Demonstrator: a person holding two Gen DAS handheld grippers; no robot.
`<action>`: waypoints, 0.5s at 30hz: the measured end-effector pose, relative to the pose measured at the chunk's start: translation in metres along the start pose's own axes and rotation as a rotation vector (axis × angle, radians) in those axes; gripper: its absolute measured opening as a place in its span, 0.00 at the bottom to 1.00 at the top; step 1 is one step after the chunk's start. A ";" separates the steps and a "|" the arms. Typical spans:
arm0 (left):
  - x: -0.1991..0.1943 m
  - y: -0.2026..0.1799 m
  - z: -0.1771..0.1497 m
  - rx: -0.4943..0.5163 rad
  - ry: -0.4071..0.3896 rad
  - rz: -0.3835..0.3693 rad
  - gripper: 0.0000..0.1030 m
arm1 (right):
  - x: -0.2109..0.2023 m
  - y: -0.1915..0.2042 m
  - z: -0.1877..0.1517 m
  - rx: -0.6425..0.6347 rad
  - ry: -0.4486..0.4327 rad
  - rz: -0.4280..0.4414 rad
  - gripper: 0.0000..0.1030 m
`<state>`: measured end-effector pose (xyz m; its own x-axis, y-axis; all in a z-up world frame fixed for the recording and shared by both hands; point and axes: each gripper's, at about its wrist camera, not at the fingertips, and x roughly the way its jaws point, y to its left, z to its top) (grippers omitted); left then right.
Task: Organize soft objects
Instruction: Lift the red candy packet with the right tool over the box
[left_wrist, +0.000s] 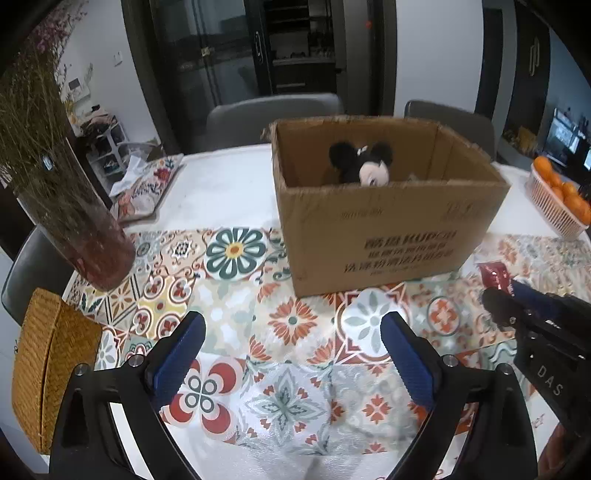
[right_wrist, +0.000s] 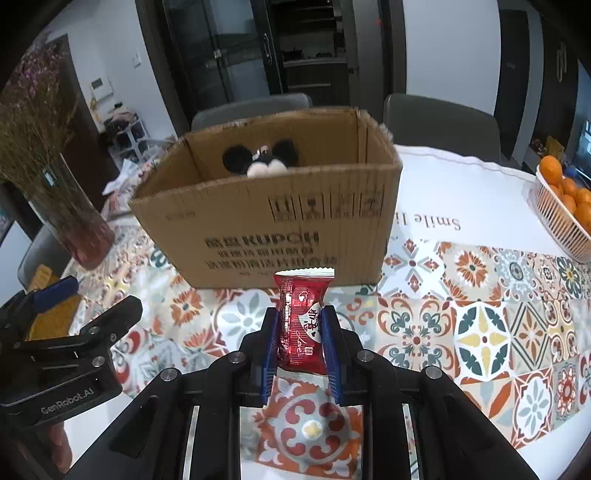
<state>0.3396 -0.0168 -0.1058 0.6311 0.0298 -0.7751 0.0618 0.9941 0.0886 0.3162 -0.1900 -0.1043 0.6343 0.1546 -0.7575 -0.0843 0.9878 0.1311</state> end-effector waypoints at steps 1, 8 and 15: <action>-0.004 0.000 0.002 0.000 -0.011 -0.001 0.96 | -0.005 0.000 0.002 0.005 -0.010 0.004 0.24; -0.034 0.002 0.016 0.010 -0.104 0.005 1.00 | -0.029 0.005 0.014 0.013 -0.077 0.015 0.24; -0.051 0.009 0.033 0.007 -0.171 0.012 1.00 | -0.046 0.011 0.031 0.014 -0.146 0.023 0.24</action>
<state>0.3338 -0.0129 -0.0453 0.7545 0.0228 -0.6559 0.0587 0.9930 0.1020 0.3100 -0.1865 -0.0478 0.7377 0.1714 -0.6530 -0.0895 0.9835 0.1569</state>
